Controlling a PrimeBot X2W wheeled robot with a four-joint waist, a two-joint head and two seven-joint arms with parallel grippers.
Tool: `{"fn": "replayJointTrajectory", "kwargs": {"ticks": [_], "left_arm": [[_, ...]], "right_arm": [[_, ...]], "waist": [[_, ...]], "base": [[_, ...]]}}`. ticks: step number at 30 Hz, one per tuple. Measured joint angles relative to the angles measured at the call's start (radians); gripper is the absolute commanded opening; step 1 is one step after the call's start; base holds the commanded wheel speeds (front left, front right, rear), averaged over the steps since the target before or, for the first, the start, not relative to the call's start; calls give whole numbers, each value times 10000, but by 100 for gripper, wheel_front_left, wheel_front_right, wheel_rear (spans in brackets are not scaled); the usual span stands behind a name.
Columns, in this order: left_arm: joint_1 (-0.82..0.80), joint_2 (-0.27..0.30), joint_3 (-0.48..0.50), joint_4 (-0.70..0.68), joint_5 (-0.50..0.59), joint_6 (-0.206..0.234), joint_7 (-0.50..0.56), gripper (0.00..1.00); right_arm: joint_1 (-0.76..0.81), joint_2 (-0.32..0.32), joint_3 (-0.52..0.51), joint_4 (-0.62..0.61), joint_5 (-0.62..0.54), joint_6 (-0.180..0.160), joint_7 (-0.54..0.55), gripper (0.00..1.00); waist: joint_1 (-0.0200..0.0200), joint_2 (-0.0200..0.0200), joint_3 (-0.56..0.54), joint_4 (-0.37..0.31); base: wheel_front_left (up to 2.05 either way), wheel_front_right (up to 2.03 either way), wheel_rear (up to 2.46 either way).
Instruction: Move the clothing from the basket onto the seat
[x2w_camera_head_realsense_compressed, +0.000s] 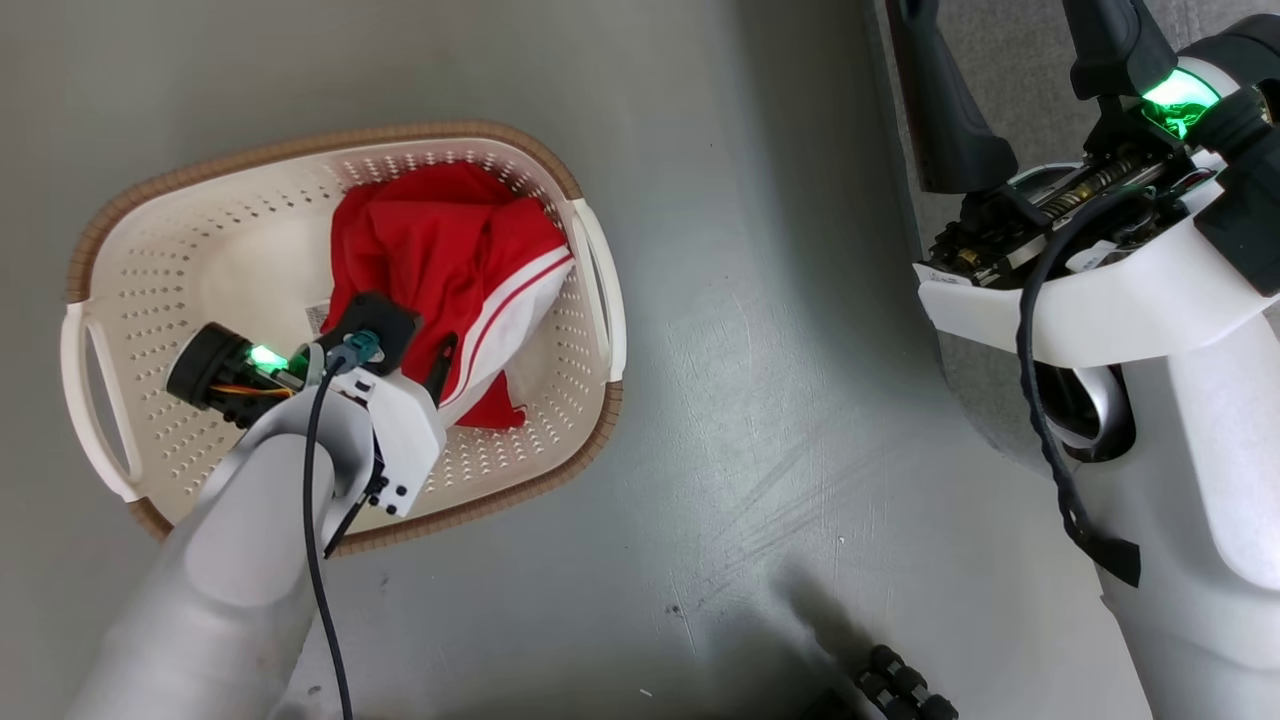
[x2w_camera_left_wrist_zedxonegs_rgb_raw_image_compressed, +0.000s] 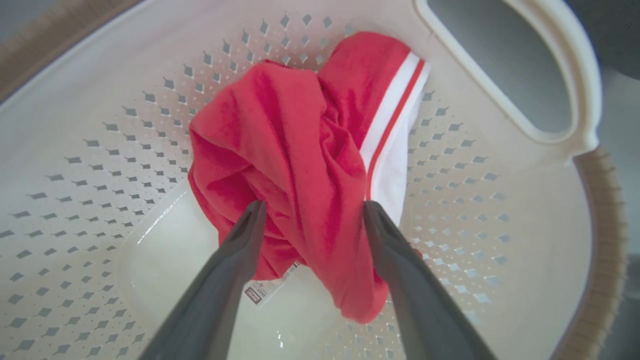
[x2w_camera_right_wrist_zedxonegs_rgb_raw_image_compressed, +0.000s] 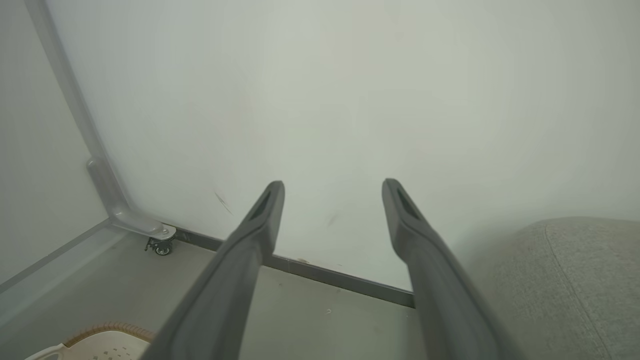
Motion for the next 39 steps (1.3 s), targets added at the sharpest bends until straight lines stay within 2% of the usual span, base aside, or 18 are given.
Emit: {"fn": "replayJointTrajectory", "kwargs": {"ticks": [1,2,3,4,12,26,27,39], "left_arm": [[-44,2,15,29,2,46,-2,100],[-88,0,35,82,0,67,-4,82],[-140,6,31,153,2,65,-4,27],[-188,6,35,184,2,65,-40,0],[-443,-69,46,324,-6,61,-353,0],[-406,-109,667,445,-529,159,-1312,0],[-99,-295,1106,105,-1058,205,-2169,0],[451,-341,1390,-566,-1421,244,-2734,0]], "right_arm": [[-5,0,0,0,21,0,0,100],[-21,0,0,0,35,0,0,100],[-57,0,2,2,54,0,0,100],[-126,0,2,2,84,2,0,100],[-337,2,-27,46,86,0,0,100],[-384,0,-63,217,-42,0,0,100],[-420,0,-54,437,-270,0,0,100],[-517,-6,-146,865,-355,0,0,100]], "waist": [[0,0,52,-16],[0,0,103,-31],[0,0,150,-45],[0,0,195,-55],[0,0,392,-30],[0,0,24,266],[0,0,-513,628],[0,0,-1447,1115]], "base": [[0,0,0],[0,0,0],[0,0,0],[0,0,0],[0,0,0],[0,0,0],[0,0,0],[0,0,0]]}}
